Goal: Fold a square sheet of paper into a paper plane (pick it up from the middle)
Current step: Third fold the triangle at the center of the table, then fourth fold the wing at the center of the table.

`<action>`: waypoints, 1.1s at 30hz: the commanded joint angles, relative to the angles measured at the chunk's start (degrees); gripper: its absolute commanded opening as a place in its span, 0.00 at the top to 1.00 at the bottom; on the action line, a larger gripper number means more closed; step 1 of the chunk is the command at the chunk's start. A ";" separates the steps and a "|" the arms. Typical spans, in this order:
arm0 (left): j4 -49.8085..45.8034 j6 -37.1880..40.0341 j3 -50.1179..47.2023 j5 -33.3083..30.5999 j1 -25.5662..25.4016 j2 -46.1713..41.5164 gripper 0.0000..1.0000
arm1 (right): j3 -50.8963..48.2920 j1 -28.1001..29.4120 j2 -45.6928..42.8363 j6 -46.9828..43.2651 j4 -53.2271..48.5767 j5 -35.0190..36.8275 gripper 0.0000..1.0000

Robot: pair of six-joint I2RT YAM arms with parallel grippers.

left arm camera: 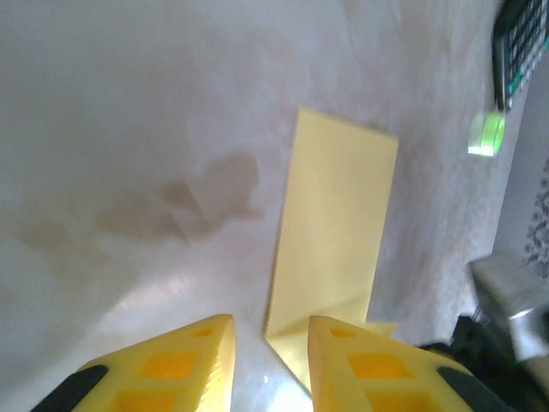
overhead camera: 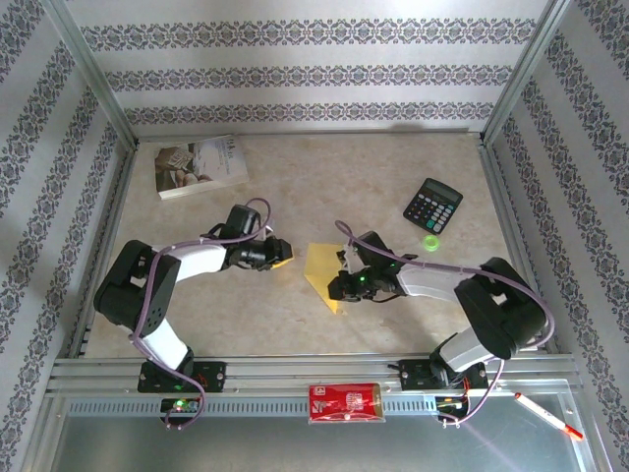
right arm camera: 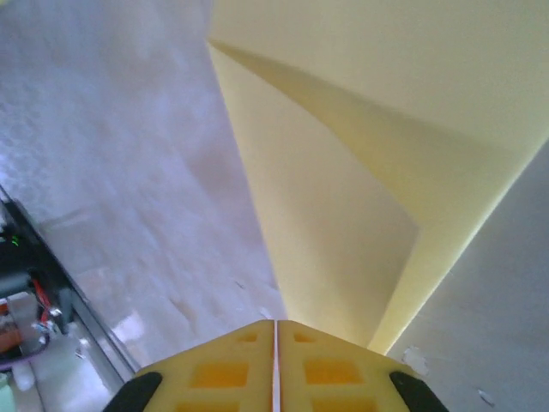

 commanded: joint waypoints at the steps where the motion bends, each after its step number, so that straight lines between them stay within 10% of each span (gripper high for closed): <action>1: -0.42 0.06 -1.31 -0.06 -4.37 -2.08 0.68 | 2.29 -0.86 -2.15 -0.39 -1.19 3.88 0.86; 33: -4.35 3.24 2.41 -0.47 -6.95 2.13 0.43 | 3.17 -2.91 7.10 2.45 -1.53 15.18 0.82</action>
